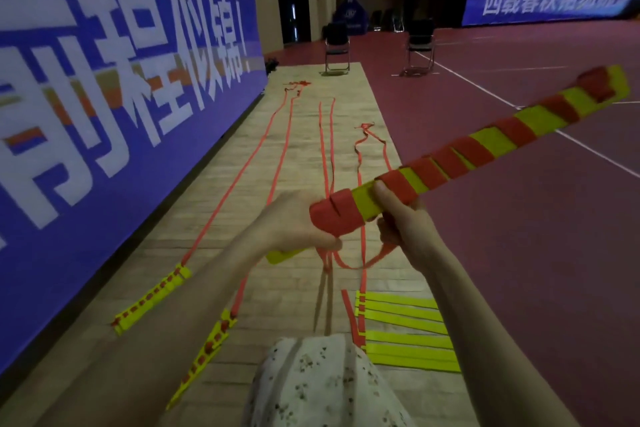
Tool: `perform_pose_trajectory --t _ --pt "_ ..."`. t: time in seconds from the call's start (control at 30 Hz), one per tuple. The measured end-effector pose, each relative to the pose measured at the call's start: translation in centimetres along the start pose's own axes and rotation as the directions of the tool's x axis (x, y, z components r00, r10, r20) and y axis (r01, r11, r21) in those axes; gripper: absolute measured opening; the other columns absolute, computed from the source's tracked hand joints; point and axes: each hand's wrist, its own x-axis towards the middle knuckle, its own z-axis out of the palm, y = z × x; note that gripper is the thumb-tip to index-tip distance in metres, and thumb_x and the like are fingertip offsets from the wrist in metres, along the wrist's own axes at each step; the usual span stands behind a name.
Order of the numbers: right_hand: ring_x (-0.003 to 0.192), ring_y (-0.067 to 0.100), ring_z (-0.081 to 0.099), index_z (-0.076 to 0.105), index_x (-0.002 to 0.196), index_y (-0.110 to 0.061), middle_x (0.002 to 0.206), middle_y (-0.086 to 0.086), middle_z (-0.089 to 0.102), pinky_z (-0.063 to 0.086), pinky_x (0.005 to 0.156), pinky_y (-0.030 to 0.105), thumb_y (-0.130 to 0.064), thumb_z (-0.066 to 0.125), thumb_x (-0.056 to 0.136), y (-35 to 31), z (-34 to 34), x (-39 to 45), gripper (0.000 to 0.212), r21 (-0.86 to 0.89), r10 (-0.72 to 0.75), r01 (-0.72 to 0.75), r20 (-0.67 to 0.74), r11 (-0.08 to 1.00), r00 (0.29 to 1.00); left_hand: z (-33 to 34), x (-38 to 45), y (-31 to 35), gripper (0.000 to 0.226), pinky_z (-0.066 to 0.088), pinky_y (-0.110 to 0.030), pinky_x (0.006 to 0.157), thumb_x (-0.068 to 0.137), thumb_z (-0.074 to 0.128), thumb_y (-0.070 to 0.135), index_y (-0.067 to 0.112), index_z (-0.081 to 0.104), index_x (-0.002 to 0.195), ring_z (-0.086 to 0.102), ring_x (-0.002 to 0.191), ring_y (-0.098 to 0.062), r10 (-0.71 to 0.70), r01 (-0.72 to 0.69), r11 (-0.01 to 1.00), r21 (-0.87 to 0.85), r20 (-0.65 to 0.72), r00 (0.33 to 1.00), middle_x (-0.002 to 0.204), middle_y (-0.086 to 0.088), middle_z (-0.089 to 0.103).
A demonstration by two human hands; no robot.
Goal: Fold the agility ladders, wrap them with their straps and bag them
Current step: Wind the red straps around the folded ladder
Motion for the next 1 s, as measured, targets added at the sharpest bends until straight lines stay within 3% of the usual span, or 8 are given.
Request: perform_pose_trajectory --t 0.2,0.33,0.47,0.6,0.73,0.87,0.93,1.0 --pt "0.034 0.008 0.04 0.055 0.062 -0.016 0.047 -0.001 0.056 0.031 0.036 0.019 -0.044 0.068 0.086 -0.9 3.3 -0.2 0.039 -0.098 0.125 -0.142 -0.157 0.985 0.98 4.8 -0.9 1.1 0.049 0.039 -0.028 0.049 0.057 0.082 0.036 0.022 0.063 0.099 0.064 0.064 -0.028 0.299 0.18 0.808 0.561 -0.655 0.694 0.071 -0.003 0.064" --pt "0.038 0.007 0.039 0.047 0.061 -0.017 0.043 -0.01 0.041 0.032 0.039 0.02 -0.019 0.066 0.087 0.3 3.1 0.0 0.032 0.077 0.063 -0.045 -0.252 0.996 0.966 2.3 -0.7 1.4 0.058 0.04 -0.029 0.067 0.069 0.069 0.061 0.031 0.052 0.116 0.064 0.089 -0.024 0.052 0.057 0.916 0.396 -0.257 0.965 0.098 0.003 0.064" --pt "0.042 0.011 0.043 0.05 0.068 -0.014 0.049 -0.004 0.045 0.035 0.044 0.023 -0.03 0.066 0.081 0.4 1.8 -0.2 0.026 0.058 -0.016 0.02 -0.054 0.998 0.998 -0.7 0.4 0.0 0.052 0.058 -0.042 0.072 0.053 0.084 0.047 0.026 0.067 0.097 0.067 0.071 -0.019 -0.027 0.082 0.97 -0.231 0.232 0.972 0.079 0.002 0.071" --pt "0.037 0.012 0.039 0.059 0.078 -0.007 0.061 0.012 0.059 0.032 0.042 0.02 -0.051 0.061 0.088 -1.3 1.8 0.4 0.046 -0.174 0.146 -0.155 -0.066 0.973 0.987 2.0 -0.1 0.1 0.056 0.048 -0.031 0.056 0.052 0.08 0.051 0.026 0.064 0.1 0.066 0.07 -0.026 0.192 0.071 0.874 0.481 -0.477 0.858 0.078 0.0 0.067" --pt "0.034 0.01 0.035 0.053 0.065 -0.011 0.047 0.002 0.047 0.026 0.038 0.018 -0.056 0.064 0.083 -1.2 2.7 0.7 0.05 0.034 0.223 -0.223 -0.283 0.974 0.933 3.9 -0.5 0.6 0.062 0.042 -0.029 0.047 0.043 0.088 0.035 0.014 0.068 0.098 0.062 0.057 -0.028 0.429 0.127 0.729 0.673 -0.594 0.68 0.067 -0.007 0.061" --pt "0.041 0.013 0.034 0.049 0.063 -0.015 0.045 -0.002 0.038 0.026 0.045 0.026 -0.04 0.066 0.085 0.5 2.1 0.0 0.037 0.069 0.092 -0.075 -0.281 0.995 0.955 2.0 -1.0 1.3 0.051 0.043 -0.03 0.063 0.064 0.074 0.052 0.025 0.059 0.105 0.065 0.081 -0.021 0.033 0.027 0.952 0.304 -0.19 0.981 0.087 0.002 0.067" --pt "0.047 0.016 0.037 0.05 0.062 -0.016 0.05 0.001 0.04 0.029 0.047 0.029 -0.047 0.066 0.08 0.9 1.6 -0.4 0.039 0.025 -0.022 0.026 -0.155 0.999 0.988 0.5 0.0 0.5 0.047 0.049 -0.032 0.066 0.058 0.079 0.04 0.014 0.068 0.096 0.067 0.074 -0.02 -0.025 0.076 0.98 -0.185 0.264 0.964 0.083 -0.005 0.071" --pt "0.05 0.019 0.039 0.053 0.064 -0.015 0.053 0.003 0.043 0.032 0.047 0.029 -0.049 0.064 0.081 0.3 1.3 -0.4 0.04 -0.077 -0.065 0.064 -0.016 0.995 0.998 0.5 0.5 -0.1 0.045 0.05 -0.034 0.065 0.049 0.078 0.031 0.008 0.069 0.087 0.065 0.066 -0.019 0.016 0.085 0.94 -0.332 0.29 0.957 0.077 -0.008 0.069"
